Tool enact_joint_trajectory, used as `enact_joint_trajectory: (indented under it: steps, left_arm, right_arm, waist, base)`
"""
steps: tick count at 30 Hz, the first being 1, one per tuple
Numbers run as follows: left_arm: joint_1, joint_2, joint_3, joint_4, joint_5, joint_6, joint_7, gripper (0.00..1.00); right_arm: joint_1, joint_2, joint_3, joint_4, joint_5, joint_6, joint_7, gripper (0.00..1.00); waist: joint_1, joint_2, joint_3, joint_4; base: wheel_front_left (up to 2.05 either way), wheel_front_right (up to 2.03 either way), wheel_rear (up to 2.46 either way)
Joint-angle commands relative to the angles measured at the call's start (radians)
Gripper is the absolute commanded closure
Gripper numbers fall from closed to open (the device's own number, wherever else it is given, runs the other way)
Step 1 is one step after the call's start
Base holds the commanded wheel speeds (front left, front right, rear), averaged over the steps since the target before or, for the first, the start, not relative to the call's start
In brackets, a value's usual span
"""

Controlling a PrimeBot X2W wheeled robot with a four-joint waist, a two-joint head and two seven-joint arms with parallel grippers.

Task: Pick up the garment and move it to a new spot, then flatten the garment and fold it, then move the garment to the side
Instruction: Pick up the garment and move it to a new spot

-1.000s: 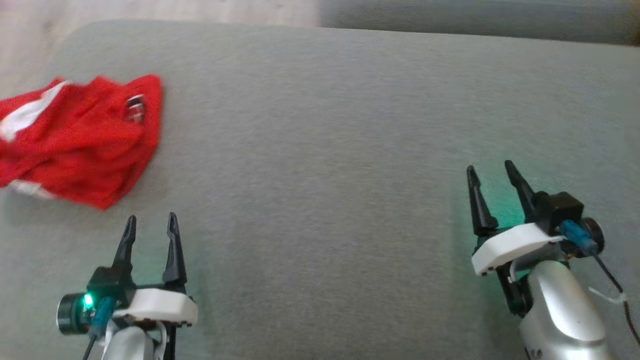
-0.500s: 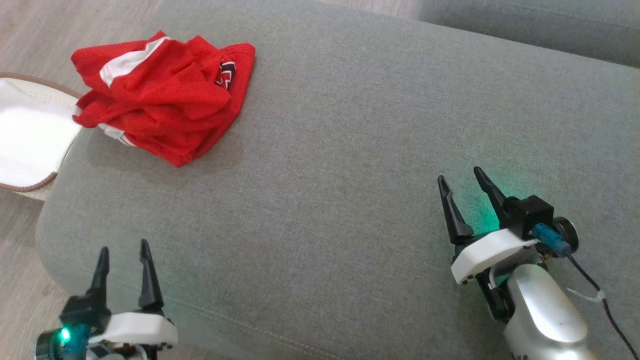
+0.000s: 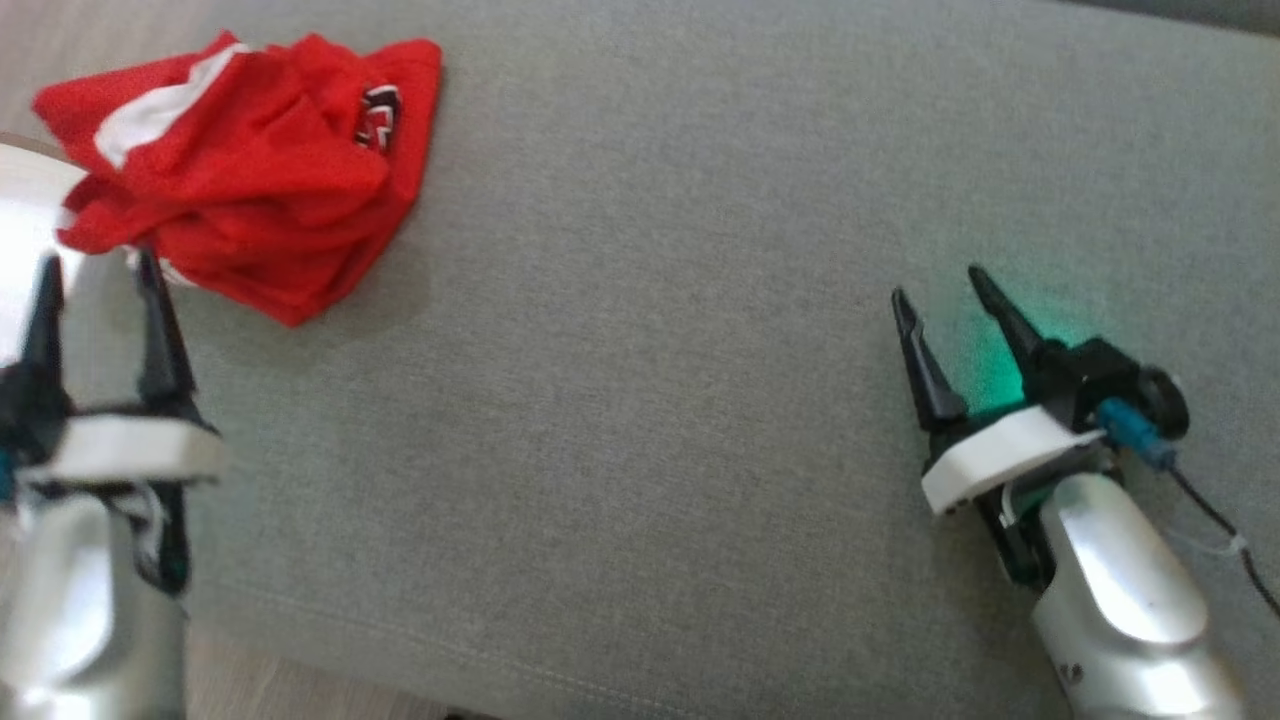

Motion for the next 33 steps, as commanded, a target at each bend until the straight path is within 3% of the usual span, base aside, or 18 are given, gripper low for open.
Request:
enact_joint_trajectory:
  steps: [1,9,19,20,21,27,33]
  left_arm:
    - [-0.066,0.071,0.007,0.007,-0.007,-0.005,-0.009,0.00]
    - [-0.270,0.211,-0.078,0.195,-0.064,-0.006,0.019,0.00]
    - [-0.385,0.271,-0.105,0.426,-0.094,0.006,0.126,0.00]
    - [-0.390,0.271,-0.106,0.438,-0.094,0.007,0.123,0.20]
    - [-0.394,0.272,-0.108,0.448,-0.094,0.007,0.115,1.00]
    - [-0.441,0.277,-0.147,0.417,-0.066,0.007,0.031,1.00]
    - [-0.493,0.264,-0.224,0.233,-0.058,-0.004,-0.004,1.00]
  right_arm:
    - [-0.028,-0.003,0.031,-0.044,0.001,-0.001,-0.014,0.00]
    - [-0.042,-0.030,0.053,-0.109,-0.006,-0.001,-0.014,0.00]
    - [-0.046,-0.043,0.066,-0.116,0.005,-0.001,-0.014,0.00]
    - [-0.045,-0.041,0.064,-0.115,0.007,-0.001,-0.014,0.00]
    - [-0.044,-0.038,0.063,-0.114,0.009,-0.001,-0.014,0.00]
    - [-0.027,-0.004,0.050,-0.109,0.022,-0.001,-0.014,0.00]
    - [-0.008,0.043,0.038,-0.104,0.030,-0.001,-0.014,0.00]
  waist:
    - [-0.0001,0.0000,0.041,-0.027]
    - [-0.0001,0.0000,0.115,-0.067]
    - [-0.0001,0.0000,0.155,-0.122]
    - [-0.0001,0.0000,0.153,-0.126]
    - [-0.0001,0.0000,0.150,-0.131]
    - [-0.0001,0.0000,0.097,-0.163]
    - [-0.0001,0.0000,0.030,-0.237]
  base:
    - [0.00,0.00,0.00]
    - [0.00,0.00,0.00]
    - [0.00,0.00,0.00]
    - [0.00,0.00,0.00]
    - [0.00,0.00,0.00]
    - [0.00,0.00,0.00]
    - [0.00,0.00,0.00]
